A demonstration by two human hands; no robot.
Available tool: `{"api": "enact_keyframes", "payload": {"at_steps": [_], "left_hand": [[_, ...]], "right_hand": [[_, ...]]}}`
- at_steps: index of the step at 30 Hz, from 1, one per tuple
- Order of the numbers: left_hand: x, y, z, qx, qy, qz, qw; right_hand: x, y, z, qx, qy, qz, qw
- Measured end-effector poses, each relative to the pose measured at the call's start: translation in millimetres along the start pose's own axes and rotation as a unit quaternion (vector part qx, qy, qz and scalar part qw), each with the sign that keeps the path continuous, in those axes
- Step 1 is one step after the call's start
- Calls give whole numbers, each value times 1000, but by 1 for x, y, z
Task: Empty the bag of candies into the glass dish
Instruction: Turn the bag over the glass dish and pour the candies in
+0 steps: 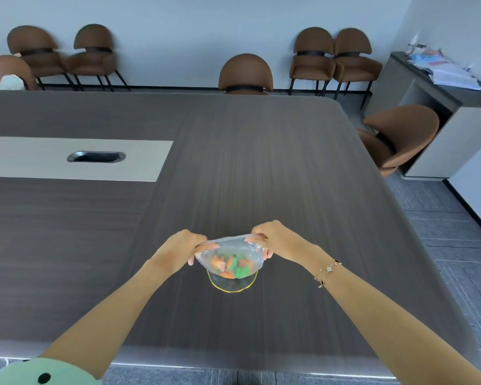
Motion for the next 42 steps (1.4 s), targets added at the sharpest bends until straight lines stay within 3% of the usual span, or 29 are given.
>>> {"api": "enact_keyframes", "payload": {"at_steps": [5,21,27,32,42], "left_hand": [[-4,3,7,91,-1,-4,996],[-22,3,42,88,34,-20,995],[-29,6,58,39,61,-33,997],[-23,22,72,-62,122,-85,987],[-21,36,90,-70,175,-150,970]], "right_hand": [[-4,0,8,-6,25,9,1000],[-17,-12,32,-39,45,16,998],[-21,-16,44,-32,58,15,998],[-18,-26,54,27,61,28,997],[-23,-40,70,93,86,12,992]]}}
Point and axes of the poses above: each hand's wrist, its own x-axis away from the middle knuckle, its own z-axis out of the back of the hand, y = z × x, the point moved 5 cm from there along -x, towards the middle knuckle, and after that the axes turned 5 degrees about -y, right-handed, at the moved point
